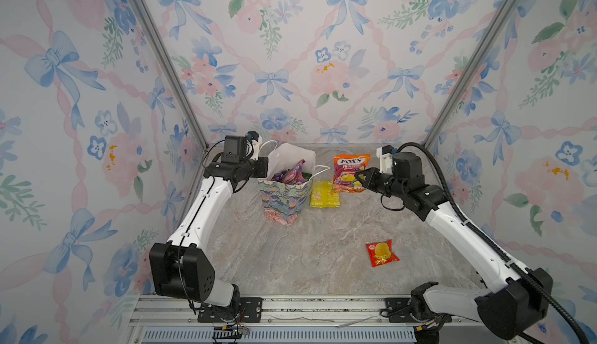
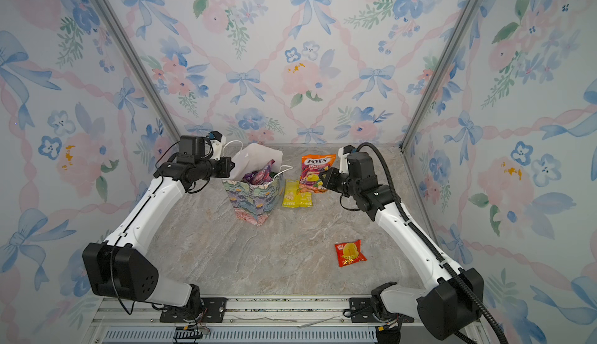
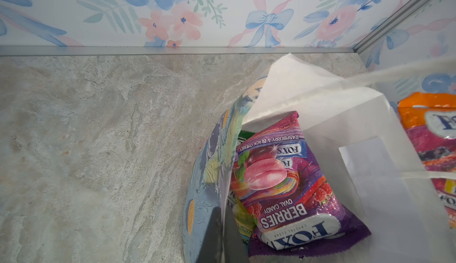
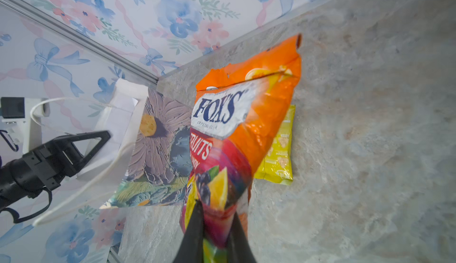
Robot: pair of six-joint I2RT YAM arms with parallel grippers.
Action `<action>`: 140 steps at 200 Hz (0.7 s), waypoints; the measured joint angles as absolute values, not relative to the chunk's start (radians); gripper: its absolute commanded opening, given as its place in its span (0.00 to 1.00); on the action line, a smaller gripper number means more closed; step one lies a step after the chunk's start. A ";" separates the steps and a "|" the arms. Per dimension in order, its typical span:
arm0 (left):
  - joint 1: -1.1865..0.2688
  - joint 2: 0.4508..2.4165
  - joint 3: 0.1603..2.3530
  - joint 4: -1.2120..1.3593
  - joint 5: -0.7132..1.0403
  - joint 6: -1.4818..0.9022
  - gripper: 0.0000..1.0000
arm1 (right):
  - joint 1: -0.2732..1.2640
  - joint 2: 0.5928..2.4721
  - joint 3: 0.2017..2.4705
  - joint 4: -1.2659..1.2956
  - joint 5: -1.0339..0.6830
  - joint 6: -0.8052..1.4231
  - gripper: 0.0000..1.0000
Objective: Place the snacks into the paper bag
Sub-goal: 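Carry the orange packet with the right gripper over the bag opening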
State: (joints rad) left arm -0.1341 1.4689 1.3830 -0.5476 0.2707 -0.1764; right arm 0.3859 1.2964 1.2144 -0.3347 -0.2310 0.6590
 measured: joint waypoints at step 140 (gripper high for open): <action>-0.134 1.469 1.383 -0.548 0.271 -0.176 0.00 | 0.492 1.720 1.826 -0.278 -0.213 0.600 0.00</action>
State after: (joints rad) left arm -0.1341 1.4689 1.3830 -0.5476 0.2707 -0.1764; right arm 0.4915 1.7203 1.8263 -0.2775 -0.2127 0.5999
